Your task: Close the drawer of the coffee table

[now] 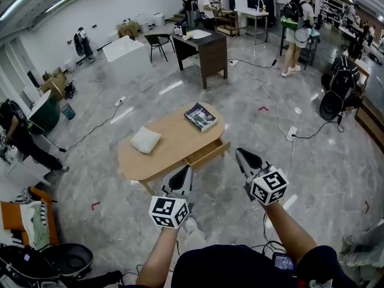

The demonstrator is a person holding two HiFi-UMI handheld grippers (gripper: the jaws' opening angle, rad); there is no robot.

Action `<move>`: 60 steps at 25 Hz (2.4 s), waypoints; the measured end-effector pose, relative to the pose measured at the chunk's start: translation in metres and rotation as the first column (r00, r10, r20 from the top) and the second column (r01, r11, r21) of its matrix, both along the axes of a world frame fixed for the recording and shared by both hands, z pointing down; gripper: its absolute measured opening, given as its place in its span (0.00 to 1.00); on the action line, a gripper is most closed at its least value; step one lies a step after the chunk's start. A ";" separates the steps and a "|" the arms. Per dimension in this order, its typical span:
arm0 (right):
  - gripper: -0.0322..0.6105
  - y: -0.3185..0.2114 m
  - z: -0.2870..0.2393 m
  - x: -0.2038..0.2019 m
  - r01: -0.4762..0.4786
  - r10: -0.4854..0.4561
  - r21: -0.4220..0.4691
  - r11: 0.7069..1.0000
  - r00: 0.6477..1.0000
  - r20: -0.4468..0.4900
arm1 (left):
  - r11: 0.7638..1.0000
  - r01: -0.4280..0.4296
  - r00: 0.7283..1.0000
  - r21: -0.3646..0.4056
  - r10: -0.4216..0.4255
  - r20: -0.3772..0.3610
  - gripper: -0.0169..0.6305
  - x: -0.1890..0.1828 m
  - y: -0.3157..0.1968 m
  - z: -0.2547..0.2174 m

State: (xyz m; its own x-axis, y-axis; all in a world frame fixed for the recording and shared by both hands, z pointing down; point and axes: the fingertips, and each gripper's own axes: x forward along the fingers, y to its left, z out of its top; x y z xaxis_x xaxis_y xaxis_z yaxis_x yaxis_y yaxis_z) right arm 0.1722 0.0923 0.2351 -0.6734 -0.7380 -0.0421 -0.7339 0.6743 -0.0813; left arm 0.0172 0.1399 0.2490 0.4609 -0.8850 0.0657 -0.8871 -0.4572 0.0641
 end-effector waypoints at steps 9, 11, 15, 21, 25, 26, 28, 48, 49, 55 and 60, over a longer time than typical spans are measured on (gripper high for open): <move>0.07 -0.037 0.003 -0.019 -0.013 0.013 -0.009 1.000 1.000 -0.002 | 1.000 -0.008 1.000 -0.001 0.008 -0.015 0.03 -0.019 -0.043 0.000; 0.07 -0.045 0.003 -0.024 -0.014 0.014 -0.009 1.000 1.000 -0.007 | 1.000 -0.015 1.000 -0.002 0.015 -0.018 0.03 -0.022 -0.052 0.000; 0.07 -0.061 -0.002 -0.034 -0.026 0.026 -0.007 1.000 1.000 -0.010 | 1.000 -0.029 0.999 0.004 0.029 -0.026 0.03 -0.031 -0.070 -0.005; 0.07 -0.082 -0.002 -0.050 -0.044 0.044 -0.015 0.999 0.999 -0.010 | 0.999 -0.036 0.999 -0.001 0.036 -0.035 0.03 -0.052 -0.095 -0.005; 0.07 -0.097 0.001 -0.057 -0.062 0.061 -0.023 0.998 0.998 -0.011 | 0.999 -0.053 0.998 -0.011 0.053 -0.034 0.03 -0.060 -0.111 -0.002; 0.07 -0.101 0.002 -0.059 -0.067 0.066 -0.026 0.997 0.998 -0.011 | 0.998 -0.058 0.998 -0.013 0.058 -0.033 0.03 -0.062 -0.116 -0.001; 0.07 -0.110 0.005 -0.063 -0.078 0.078 -0.033 0.996 0.997 -0.011 | 0.998 -0.068 0.997 -0.018 0.068 -0.033 0.03 -0.067 -0.125 0.001; 0.07 -0.177 0.019 -0.121 -0.159 0.158 -0.081 0.984 0.987 -0.018 | 0.988 -0.143 0.989 -0.057 0.141 -0.040 0.03 -0.127 -0.202 0.011; 0.07 -0.179 0.020 -0.123 -0.163 0.162 -0.084 0.983 0.987 -0.021 | 0.987 -0.148 0.988 -0.059 0.146 -0.042 0.03 -0.130 -0.205 0.012; 0.07 -0.194 0.028 -0.135 -0.203 0.202 -0.090 0.975 0.979 -0.024 | 0.980 -0.187 0.982 -0.068 0.184 -0.050 0.03 -0.143 -0.222 0.022; 0.07 -0.198 0.036 -0.147 -0.228 0.227 -0.097 0.969 0.974 -0.025 | 0.977 -0.200 0.979 -0.077 0.196 -0.061 0.03 -0.160 -0.232 0.031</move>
State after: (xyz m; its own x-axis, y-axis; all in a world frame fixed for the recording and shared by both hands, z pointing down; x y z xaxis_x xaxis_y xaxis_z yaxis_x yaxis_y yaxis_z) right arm 0.0250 -0.1062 0.2711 -0.4875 -0.8719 0.0468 -0.8686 0.4787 -0.1282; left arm -0.1432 -0.0921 0.2802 0.6314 -0.7683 0.1055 -0.7737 -0.6149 0.1527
